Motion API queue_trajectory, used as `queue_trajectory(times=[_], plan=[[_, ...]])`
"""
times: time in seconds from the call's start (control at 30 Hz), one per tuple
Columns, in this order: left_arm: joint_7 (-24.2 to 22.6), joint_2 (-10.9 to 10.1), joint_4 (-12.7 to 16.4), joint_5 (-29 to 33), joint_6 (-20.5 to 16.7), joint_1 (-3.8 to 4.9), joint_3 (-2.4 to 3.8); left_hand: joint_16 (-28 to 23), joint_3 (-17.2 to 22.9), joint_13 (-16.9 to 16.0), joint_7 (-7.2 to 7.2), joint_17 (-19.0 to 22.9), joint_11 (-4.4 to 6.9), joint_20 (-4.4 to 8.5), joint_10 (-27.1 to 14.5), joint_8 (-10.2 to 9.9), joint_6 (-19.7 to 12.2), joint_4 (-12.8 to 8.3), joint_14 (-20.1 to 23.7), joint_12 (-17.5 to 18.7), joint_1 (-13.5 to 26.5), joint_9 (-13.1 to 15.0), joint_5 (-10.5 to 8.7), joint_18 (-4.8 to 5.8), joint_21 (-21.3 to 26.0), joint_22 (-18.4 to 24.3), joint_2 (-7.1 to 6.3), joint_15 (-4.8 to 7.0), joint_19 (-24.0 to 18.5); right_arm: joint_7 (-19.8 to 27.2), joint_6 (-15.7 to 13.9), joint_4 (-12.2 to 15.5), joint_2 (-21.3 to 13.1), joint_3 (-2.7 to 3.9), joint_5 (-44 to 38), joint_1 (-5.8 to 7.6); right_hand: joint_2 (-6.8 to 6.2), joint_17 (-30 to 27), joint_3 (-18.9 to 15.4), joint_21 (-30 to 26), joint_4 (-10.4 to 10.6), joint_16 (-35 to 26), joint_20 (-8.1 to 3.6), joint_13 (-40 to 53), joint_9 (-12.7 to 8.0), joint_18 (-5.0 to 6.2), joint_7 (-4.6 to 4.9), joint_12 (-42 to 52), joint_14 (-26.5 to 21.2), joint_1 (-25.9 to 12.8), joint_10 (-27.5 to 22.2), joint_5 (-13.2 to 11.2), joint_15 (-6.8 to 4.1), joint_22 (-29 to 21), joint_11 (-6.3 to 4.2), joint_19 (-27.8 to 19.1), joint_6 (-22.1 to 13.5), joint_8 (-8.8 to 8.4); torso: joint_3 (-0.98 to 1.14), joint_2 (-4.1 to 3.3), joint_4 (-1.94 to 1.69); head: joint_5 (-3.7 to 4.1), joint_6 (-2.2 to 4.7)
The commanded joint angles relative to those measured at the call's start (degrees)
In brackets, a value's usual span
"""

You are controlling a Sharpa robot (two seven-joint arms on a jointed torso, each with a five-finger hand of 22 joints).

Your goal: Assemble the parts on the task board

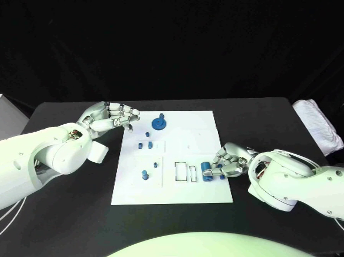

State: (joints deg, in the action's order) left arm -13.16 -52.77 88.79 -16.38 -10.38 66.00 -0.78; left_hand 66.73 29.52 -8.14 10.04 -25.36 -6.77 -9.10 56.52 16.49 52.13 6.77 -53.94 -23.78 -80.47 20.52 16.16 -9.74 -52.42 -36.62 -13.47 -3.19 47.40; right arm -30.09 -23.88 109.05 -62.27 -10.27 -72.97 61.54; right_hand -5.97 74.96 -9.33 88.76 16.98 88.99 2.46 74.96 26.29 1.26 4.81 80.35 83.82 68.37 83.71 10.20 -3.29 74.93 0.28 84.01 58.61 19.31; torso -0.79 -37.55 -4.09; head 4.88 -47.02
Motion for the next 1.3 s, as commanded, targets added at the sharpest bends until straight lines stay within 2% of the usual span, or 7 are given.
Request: queue_trajectory(times=[0.03, 0.4, 0.6, 0.7, 0.87, 0.97, 1.3], plan=[[-0.58, -0.05, 0.24, 0.44, 0.35, -0.02, 0.03, -0.33, -0.37, 0.06, 0.36, 0.02, -0.30, -0.09, -0.04, -0.20, -0.11, -0.09, -0.38, 0.33, 0.00, -0.07, 0.24, -0.72, 0.19, 0.07, 0.29, -0.18, 0.43, -2.20, 1.80, -0.37, 0.67, -0.02, -2.04, -0.32, -0.08, 13.08, -0.24, 0.18, -0.05, 0.32, -0.19, 4.87, 0.07, -1.04, -0.19, 0.05, 5.77, -0.87, 0.38, 0.16, -0.30, 14.70, -0.05, 5.78, -0.13, 0.27, 0.02, -0.04, -0.04, -0.04, -0.10], [-0.35, -0.23, 0.39, 0.42, 0.66, -0.02, 0.03, -0.33, -0.41, 0.06, 0.36, 0.01, -0.31, -0.10, -0.05, -0.21, -0.12, -0.03, -0.38, 0.35, 0.08, -0.07, 0.23, -0.71, 0.21, 0.08, 0.28, -0.19, 0.43, -3.86, 2.88, -2.44, 3.53, -0.01, -3.47, -0.63, -0.45, 13.21, -0.27, 0.60, -0.06, 0.37, -0.18, 4.91, 0.15, -1.13, -0.21, -0.08, 5.79, -1.81, 0.33, 0.00, -0.31, 14.85, -0.06, 5.86, -0.13, 0.42, -0.10, 0.04, -0.18, -0.27, -0.38], [-0.25, -0.39, 0.49, 0.42, 0.79, -0.01, 0.03, -0.33, -0.43, 0.07, 0.36, 0.01, -0.31, -0.11, -0.06, -0.21, -0.12, 0.04, -0.37, 0.38, 0.16, -0.07, 0.24, -0.71, 0.24, 0.10, 0.30, -0.20, 0.42, -4.56, 3.38, -3.72, 4.61, -0.01, -4.23, -0.74, 0.04, 13.27, 0.45, 0.60, -0.23, 0.39, -0.18, 5.00, 0.26, -1.13, -0.24, -0.25, 5.80, -0.52, 0.29, 1.16, -0.32, 14.86, -0.08, 5.86, -0.21, 0.59, -0.08, 0.08, -0.02, -0.53, -0.45], [-0.22, -0.43, 0.55, 0.41, 0.83, -0.01, 0.03, -0.33, -0.43, 0.07, 0.36, 0.01, -0.31, -0.11, -0.06, -0.21, -0.12, 0.04, -0.37, 0.38, 0.16, -0.07, 0.24, -0.71, 0.24, 0.10, 0.30, -0.20, 0.42, -4.73, 3.40, -3.99, 4.96, -0.01, -4.35, -0.78, 0.75, 13.39, 1.44, 0.83, -0.44, 0.43, -0.19, 5.29, 0.34, -1.17, -0.26, -0.42, 5.82, 2.57, 0.32, 5.16, -0.35, 14.94, -0.12, 5.90, -0.40, 0.75, -0.09, 0.08, -0.04, -0.55, -0.47], [-0.14, -0.47, 0.59, 0.36, 0.91, -0.01, 0.03, -0.34, -0.44, 0.07, 0.35, 0.01, -0.31, -0.12, -0.06, -0.20, -0.11, 0.10, -0.35, 0.40, 0.21, -0.07, 0.24, -0.71, 0.27, 0.11, 0.33, -0.21, 0.41, -4.81, 2.34, -3.39, 5.11, -0.01, -3.65, -0.85, 0.57, 13.61, 4.68, 1.14, -0.42, 0.50, -0.25, 5.88, 0.06, -1.24, -0.30, -0.33, 5.86, 6.55, 0.55, 8.59, -0.42, 15.04, -0.19, 5.97, -0.33, 0.57, -0.03, 0.11, -0.07, -0.56, -0.45], [-0.10, -0.47, 0.58, 0.31, 0.97, -0.01, 0.03, -0.34, -0.43, 0.07, 0.34, 0.01, -0.30, -0.12, -0.06, -0.20, -0.10, 0.10, -0.34, 0.41, 0.20, -0.07, 0.25, -0.71, 0.29, 0.12, 0.35, -0.20, 0.41, -4.76, 1.05, -2.83, 5.02, -0.01, -3.24, -0.92, -0.50, 13.92, 7.33, 1.24, -0.42, 0.61, -0.33, 6.80, -0.47, -1.26, -0.44, 0.33, 5.93, 8.28, 0.99, 14.22, -0.54, 15.07, -0.35, 5.99, -0.04, 0.13, 0.01, 0.12, 0.01, -0.58, -0.40], [0.02, -0.26, 0.41, 0.24, 1.21, -0.01, 0.03, -0.35, -0.42, 0.07, 0.32, 0.01, -0.29, -0.12, -0.06, -0.19, -0.09, 0.08, -0.33, 0.42, 0.17, -0.07, 0.26, -0.72, 0.30, 0.13, 0.35, -0.20, 0.40, -4.55, -4.16, -1.15, 3.64, 0.04, 0.17, -0.68, -3.92, 14.55, 17.12, 1.24, -0.39, 0.83, -0.46, 7.80, -1.66, -1.26, -0.57, 0.66, 6.07, 7.66, 1.44, 16.19, -0.65, 15.07, -0.48, 5.99, 1.13, -0.69, -0.07, 0.13, 0.02, -0.43, -0.06]])
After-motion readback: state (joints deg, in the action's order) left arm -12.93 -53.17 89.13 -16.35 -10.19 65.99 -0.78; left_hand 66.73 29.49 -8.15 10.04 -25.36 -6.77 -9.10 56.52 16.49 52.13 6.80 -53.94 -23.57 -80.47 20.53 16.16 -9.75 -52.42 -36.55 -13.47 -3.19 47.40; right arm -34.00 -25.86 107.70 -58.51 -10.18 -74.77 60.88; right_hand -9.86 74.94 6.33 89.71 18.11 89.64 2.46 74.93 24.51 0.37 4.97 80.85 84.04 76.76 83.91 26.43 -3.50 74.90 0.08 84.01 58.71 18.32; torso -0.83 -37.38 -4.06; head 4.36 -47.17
